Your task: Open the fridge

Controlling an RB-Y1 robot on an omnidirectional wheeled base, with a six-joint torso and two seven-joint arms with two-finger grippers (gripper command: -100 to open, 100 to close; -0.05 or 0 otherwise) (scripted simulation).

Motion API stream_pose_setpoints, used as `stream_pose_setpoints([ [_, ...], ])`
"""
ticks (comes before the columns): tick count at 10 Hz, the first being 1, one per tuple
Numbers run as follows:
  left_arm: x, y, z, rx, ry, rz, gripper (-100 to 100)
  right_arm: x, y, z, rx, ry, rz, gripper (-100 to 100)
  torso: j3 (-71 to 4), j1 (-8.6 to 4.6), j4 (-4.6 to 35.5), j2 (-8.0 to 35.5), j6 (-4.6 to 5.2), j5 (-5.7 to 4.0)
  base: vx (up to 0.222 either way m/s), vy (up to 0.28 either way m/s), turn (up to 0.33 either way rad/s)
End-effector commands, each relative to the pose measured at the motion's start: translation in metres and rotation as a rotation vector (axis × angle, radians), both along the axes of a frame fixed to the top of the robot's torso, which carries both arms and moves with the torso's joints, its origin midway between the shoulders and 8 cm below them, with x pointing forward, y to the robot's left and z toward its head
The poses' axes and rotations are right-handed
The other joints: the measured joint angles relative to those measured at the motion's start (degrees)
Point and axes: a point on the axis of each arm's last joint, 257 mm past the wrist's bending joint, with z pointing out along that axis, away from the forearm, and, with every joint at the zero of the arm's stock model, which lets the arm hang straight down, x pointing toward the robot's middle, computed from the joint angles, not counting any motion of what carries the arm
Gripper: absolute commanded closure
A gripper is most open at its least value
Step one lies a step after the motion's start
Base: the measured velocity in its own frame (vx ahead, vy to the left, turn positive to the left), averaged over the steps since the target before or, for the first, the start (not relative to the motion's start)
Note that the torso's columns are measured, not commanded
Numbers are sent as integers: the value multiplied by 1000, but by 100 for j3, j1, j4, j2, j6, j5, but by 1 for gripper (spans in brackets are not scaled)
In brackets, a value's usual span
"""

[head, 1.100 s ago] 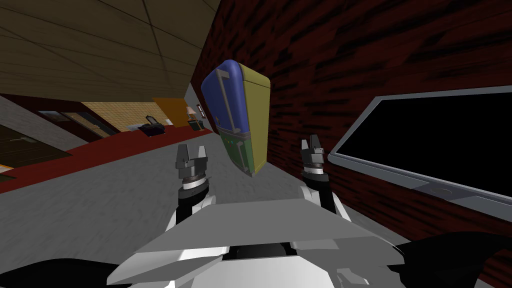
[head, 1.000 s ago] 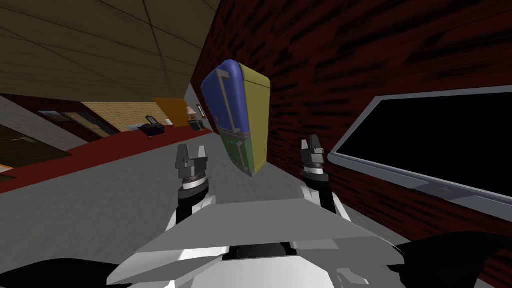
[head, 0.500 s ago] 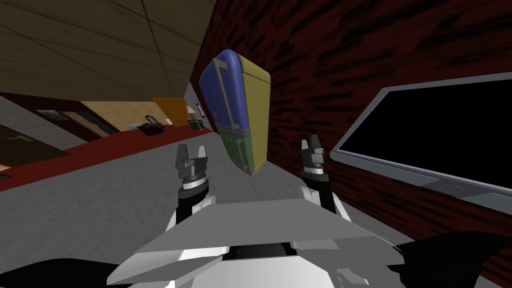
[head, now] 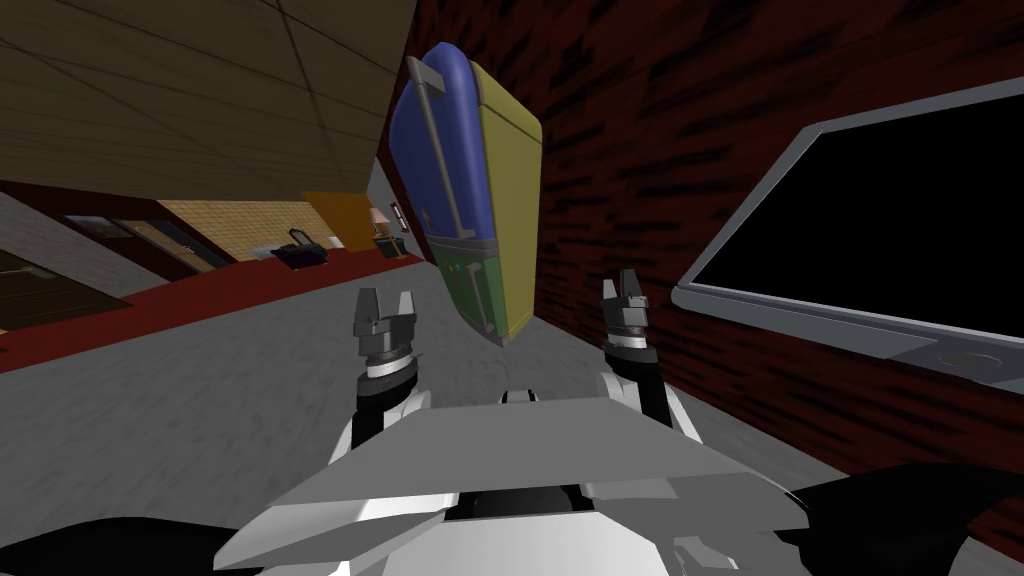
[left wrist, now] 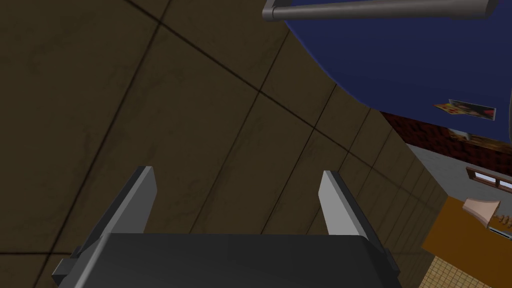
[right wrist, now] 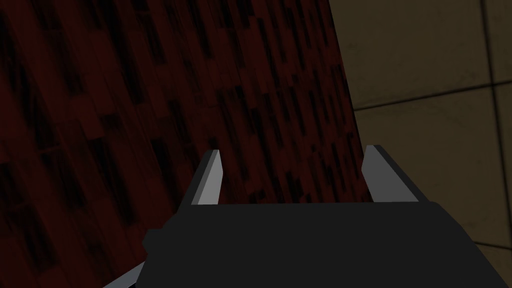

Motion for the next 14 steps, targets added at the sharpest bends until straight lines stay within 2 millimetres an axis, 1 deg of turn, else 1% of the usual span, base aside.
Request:
stream_pose_setpoints([
  [1,14,-9,-1,26,23,-63,-100,0,0,0,0,0,0,0,-114,0,55,51,0,0,22,1,-13],
  [2,14,-10,-1,33,24,-67,-100,0,0,0,0,0,0,0,-140,-1,71,64,0,0,18,0,-4],
  [5,39,-20,-3,36,61,-154,-100,0,0,0,0,0,0,0,-143,-3,79,74,0,-1,30,-3,-15],
  [6,39,-21,-3,50,64,-159,-100,0,0,0,0,0,0,0,-145,-1,79,72,0,0,31,3,-5],
  [8,60,-27,-6,47,105,-219,-100,0,0,0,0,0,0,0,-141,0,80,77,0,0,34,3,-17],
  [9,60,-29,-3,57,98,-224,-100,0,0,0,0,0,0,0,-143,-2,79,74,0,-1,31,3,-12],
  [11,83,-36,-5,55,146,-282,-100,0,0,0,0,0,0,0,-142,-3,80,76,0,-1,37,1,-22],
  [12,84,-38,-2,68,139,-287,-100,0,0,0,0,0,0,0,-144,-3,79,72,0,-1,40,2,-10],
  [14,106,-44,-5,71,193,-338,-100,0,0,0,0,0,0,0,-143,-1,80,75,0,0,47,6,-24],
])
